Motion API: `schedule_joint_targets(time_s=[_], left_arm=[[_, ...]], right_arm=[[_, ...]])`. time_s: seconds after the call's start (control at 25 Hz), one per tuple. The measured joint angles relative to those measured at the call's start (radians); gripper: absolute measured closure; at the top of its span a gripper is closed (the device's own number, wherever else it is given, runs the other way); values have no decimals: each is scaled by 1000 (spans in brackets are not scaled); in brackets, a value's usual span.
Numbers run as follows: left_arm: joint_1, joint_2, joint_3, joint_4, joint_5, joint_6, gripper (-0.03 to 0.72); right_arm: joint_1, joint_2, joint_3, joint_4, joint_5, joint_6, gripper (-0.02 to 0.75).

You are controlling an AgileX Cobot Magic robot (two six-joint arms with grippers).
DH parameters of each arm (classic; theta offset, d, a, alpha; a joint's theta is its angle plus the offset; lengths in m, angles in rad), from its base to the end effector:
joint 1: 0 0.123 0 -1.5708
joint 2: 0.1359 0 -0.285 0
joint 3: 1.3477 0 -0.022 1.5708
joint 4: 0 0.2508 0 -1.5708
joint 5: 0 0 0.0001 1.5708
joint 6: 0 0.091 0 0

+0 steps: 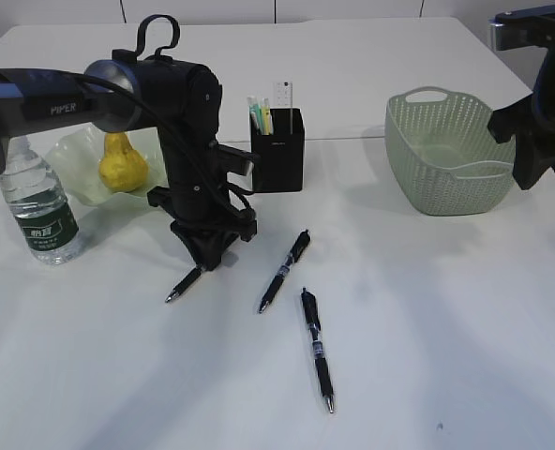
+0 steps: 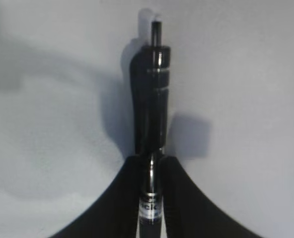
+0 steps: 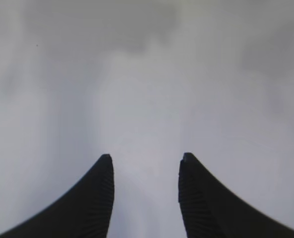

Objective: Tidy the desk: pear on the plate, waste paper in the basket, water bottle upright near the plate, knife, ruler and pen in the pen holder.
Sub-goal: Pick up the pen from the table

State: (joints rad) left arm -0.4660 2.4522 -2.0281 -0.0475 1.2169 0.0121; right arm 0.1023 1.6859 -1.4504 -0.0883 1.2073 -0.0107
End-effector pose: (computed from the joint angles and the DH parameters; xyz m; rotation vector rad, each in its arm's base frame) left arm 0.4341 -0.2228 0.1198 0.7176 3.0510 -0.0743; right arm 0.3404 0.0274 0.2952 -0.1977 2.9141 -0.1110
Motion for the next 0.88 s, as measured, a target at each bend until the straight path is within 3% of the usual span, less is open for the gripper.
schedule_joint_targets(time_s=[0.52, 0.88], left_arm=[[0, -6, -9, 6, 0, 7, 626], [0, -142, -9, 22, -18, 7, 626]], right_arm=[[0, 0, 0, 0, -1, 0, 386], [0, 0, 0, 0, -1, 0, 386]])
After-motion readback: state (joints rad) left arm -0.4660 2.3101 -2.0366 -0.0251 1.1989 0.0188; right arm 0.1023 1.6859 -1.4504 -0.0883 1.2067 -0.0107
